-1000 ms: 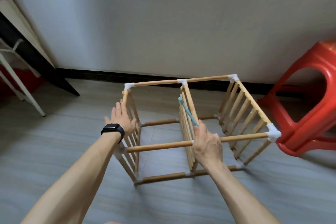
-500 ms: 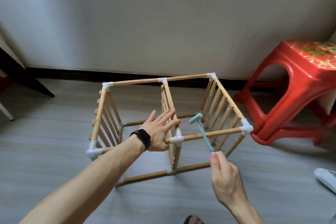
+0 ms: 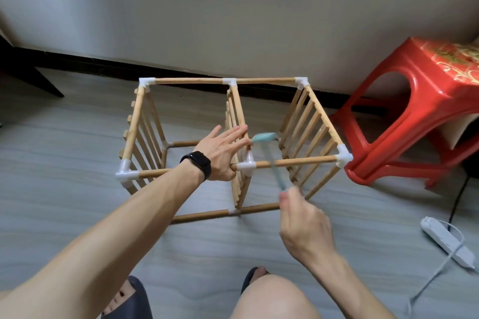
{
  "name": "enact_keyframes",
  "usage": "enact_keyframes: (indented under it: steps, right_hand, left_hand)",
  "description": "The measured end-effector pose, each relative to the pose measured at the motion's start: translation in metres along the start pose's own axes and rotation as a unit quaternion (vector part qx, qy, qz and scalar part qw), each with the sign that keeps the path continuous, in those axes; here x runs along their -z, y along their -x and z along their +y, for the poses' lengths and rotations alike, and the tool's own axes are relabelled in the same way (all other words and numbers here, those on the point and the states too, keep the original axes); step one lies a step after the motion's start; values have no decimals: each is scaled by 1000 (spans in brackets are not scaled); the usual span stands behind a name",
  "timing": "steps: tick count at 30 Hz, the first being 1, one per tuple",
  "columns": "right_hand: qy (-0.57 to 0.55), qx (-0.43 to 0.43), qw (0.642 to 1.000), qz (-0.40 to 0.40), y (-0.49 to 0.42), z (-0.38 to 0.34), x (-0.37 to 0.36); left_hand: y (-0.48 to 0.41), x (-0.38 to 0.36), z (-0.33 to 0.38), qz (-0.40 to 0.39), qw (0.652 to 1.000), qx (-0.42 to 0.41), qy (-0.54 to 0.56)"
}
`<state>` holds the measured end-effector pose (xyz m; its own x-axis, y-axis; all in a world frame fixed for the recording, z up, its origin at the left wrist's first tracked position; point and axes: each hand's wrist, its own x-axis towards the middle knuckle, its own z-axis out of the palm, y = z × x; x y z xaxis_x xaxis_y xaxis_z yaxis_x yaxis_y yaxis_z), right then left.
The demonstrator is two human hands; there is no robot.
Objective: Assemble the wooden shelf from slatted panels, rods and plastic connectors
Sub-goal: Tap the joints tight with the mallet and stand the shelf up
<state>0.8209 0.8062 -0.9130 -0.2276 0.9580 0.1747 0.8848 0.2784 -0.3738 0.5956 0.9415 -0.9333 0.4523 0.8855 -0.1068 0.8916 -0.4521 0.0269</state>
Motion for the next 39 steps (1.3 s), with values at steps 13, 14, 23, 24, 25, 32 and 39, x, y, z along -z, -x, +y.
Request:
enact_keyframes:
  steps: [13, 14, 23, 24, 25, 32, 39]
  right_hand:
    - [-23, -21, 999, 6, 3, -5, 1]
    - [13, -28, 999, -39, 5, -2, -2]
    - [-55, -199, 978, 12, 40, 36, 17]
    - [-60, -223, 973, 23, 46, 44, 16]
    - [-66, -247, 966, 36, 52, 51, 16]
    - [-98, -330, 935, 82, 90, 74, 25]
    - [-111, -340, 927, 113, 96, 86, 34]
  left_hand:
    - [1, 0, -2, -3, 1000, 2, 11]
    - [2, 0, -1, -2, 1000, -3, 11]
    - [43, 10, -18, -72, 991, -41, -108]
    - [47, 16, -17, -81, 986, -50, -138]
    - [51, 24, -15, -74, 982, -61, -164]
    - [-6, 42, 51, -21, 990, -112, -84]
    - [-83, 33, 137, -40, 979, -179, -94]
